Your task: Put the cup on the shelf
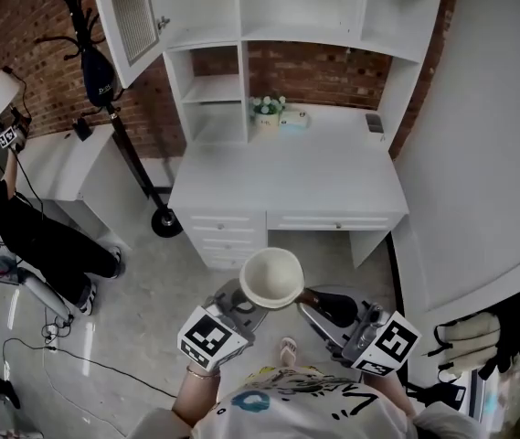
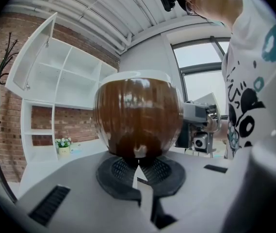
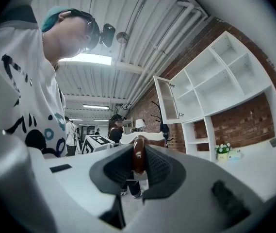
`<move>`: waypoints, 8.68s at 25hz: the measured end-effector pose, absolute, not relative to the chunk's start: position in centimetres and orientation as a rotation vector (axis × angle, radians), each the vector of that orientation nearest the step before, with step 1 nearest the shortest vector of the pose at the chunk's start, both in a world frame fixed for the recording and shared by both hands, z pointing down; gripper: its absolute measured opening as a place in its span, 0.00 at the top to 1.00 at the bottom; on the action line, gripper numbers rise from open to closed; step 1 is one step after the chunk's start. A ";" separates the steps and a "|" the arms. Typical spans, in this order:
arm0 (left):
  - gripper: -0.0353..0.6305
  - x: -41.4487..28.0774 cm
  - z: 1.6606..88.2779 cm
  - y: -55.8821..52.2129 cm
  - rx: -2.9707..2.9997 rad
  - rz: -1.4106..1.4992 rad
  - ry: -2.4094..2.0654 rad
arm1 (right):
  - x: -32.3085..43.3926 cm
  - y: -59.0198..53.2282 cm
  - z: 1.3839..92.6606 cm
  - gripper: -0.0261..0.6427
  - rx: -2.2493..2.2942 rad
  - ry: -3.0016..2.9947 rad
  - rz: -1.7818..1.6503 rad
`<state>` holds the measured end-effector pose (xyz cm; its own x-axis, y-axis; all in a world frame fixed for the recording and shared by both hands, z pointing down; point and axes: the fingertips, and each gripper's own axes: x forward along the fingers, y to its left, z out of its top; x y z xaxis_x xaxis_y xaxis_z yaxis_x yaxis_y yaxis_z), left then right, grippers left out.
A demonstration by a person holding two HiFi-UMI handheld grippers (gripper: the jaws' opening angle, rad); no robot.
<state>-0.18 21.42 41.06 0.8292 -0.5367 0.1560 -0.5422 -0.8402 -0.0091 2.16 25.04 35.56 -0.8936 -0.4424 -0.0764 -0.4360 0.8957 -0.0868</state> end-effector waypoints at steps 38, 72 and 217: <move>0.92 6.7 43.4 8.0 2.912 0.285 -0.928 | 9.3 11.1 38.1 0.86 -0.584 2.984 -0.164; 0.92 -4.4 41.9 -5.0 3.003 0.293 -0.828 | -2.2 -1.2 36.4 0.86 -0.735 2.954 -0.109; 0.92 -4.7 26.9 -50.2 3.073 0.133 -1.229 | -1.5 -54.9 18.7 0.76 -1.392 2.758 0.216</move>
<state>-4.67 -50.19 26.86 0.7235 -0.6902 0.0111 -0.6766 -0.7123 -0.1869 -1.55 -54.90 18.71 -0.5951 -0.7971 -0.1028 -0.8034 0.5864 0.1038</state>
